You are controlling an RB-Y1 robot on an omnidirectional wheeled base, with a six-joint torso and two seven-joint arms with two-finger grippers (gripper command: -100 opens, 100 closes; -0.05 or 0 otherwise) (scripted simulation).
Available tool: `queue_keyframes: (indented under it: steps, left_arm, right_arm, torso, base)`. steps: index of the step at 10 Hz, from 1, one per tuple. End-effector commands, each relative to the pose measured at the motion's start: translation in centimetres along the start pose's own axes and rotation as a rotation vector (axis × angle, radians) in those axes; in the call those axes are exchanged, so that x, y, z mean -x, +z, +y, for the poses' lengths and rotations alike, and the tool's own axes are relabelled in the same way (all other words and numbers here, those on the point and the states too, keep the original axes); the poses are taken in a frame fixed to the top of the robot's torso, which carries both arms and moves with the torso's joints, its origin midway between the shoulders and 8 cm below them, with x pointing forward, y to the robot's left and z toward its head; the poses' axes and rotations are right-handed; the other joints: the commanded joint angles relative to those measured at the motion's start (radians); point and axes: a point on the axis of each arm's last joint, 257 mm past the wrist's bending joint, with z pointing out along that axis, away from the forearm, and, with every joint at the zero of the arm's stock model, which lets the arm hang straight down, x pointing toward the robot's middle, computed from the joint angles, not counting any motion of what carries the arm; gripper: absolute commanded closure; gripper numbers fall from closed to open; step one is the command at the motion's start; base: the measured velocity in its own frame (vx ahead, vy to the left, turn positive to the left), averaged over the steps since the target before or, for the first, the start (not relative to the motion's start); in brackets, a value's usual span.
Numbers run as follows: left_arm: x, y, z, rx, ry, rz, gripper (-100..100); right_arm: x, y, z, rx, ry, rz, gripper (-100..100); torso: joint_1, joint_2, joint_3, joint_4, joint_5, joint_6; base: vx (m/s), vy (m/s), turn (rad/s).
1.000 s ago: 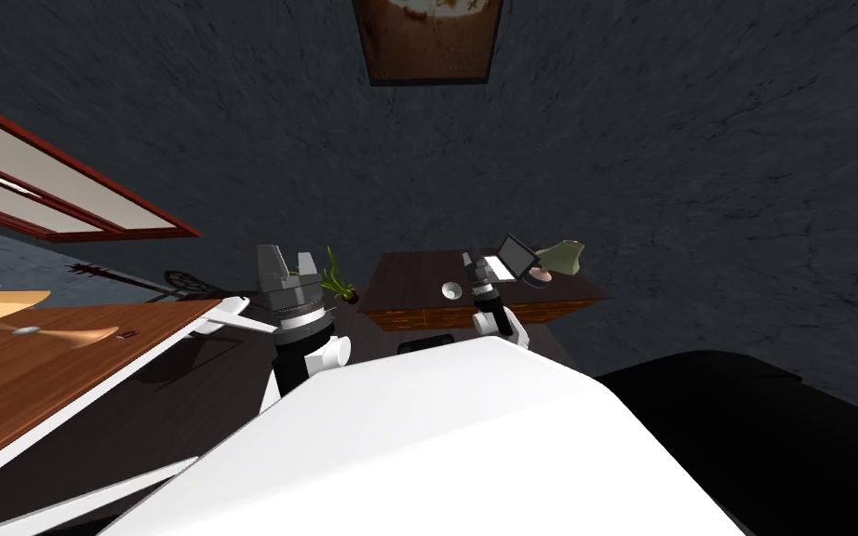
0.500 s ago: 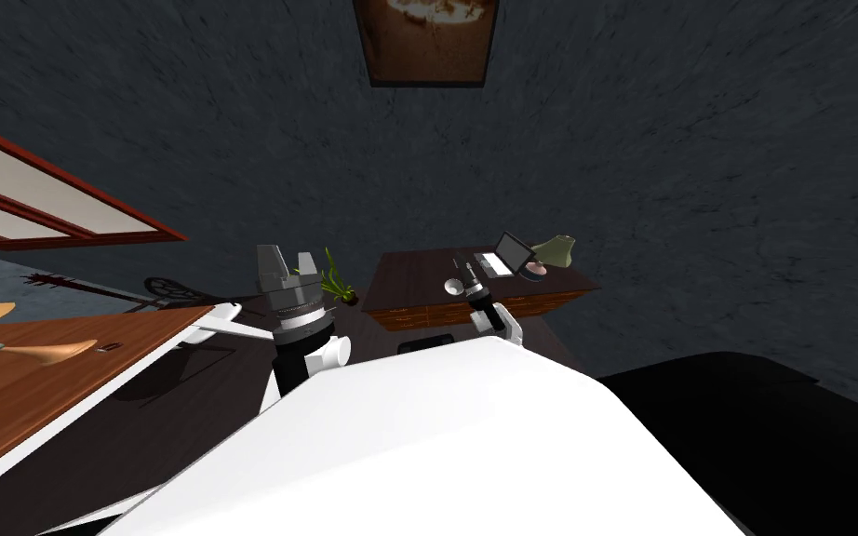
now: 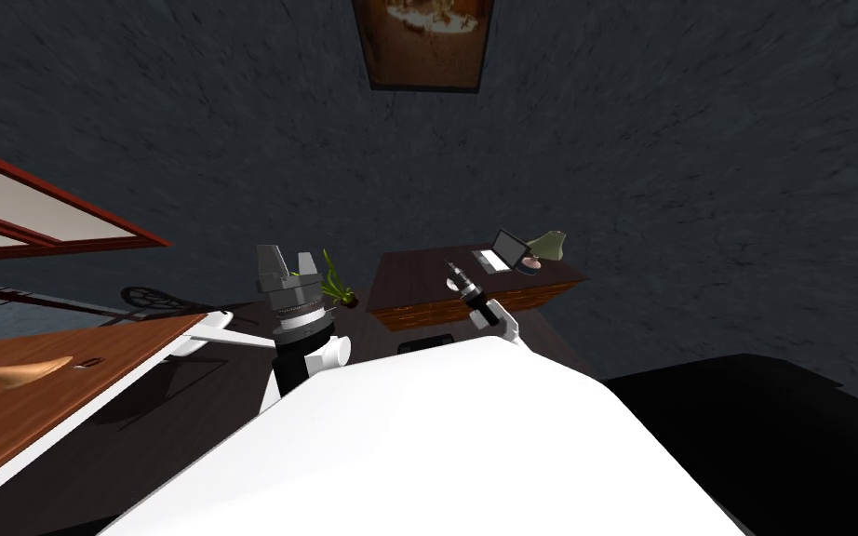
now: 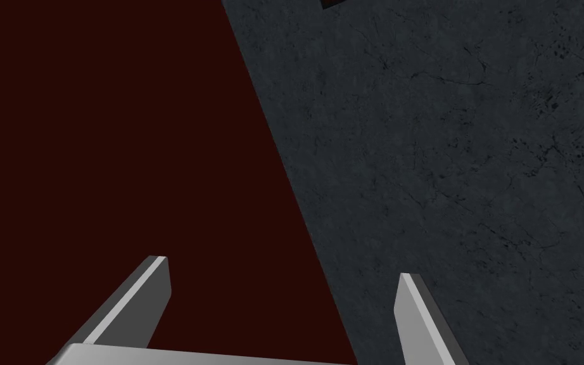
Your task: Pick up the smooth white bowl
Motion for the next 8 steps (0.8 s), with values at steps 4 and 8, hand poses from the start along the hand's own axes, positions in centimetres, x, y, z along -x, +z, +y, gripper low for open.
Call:
queue_keyframes:
  steps: [4, 8]
  left_arm:
    - [0.0, 0.0, 0.0, 0.0, 0.0, 0.0, 0]
    - [0.0, 0.0, 0.0, 0.0, 0.0, 0.0, 0]
  right_arm:
    - [-4.7, -0.8, -5.0, -0.05, -0.244, 0.205, -100]
    - [-6.7, -2.1, -8.6, -0.075, -0.423, 0.335, -100]
  torso:
    - [0.002, 0.001, 0.0, 0.0, 0.0, 0.0]
    - [-0.001, 0.0, 0.0, 0.0, 0.0, 0.0]
  base:
    - [-0.049, 0.142, -0.117]
    - [-0.032, 0.091, -0.049]
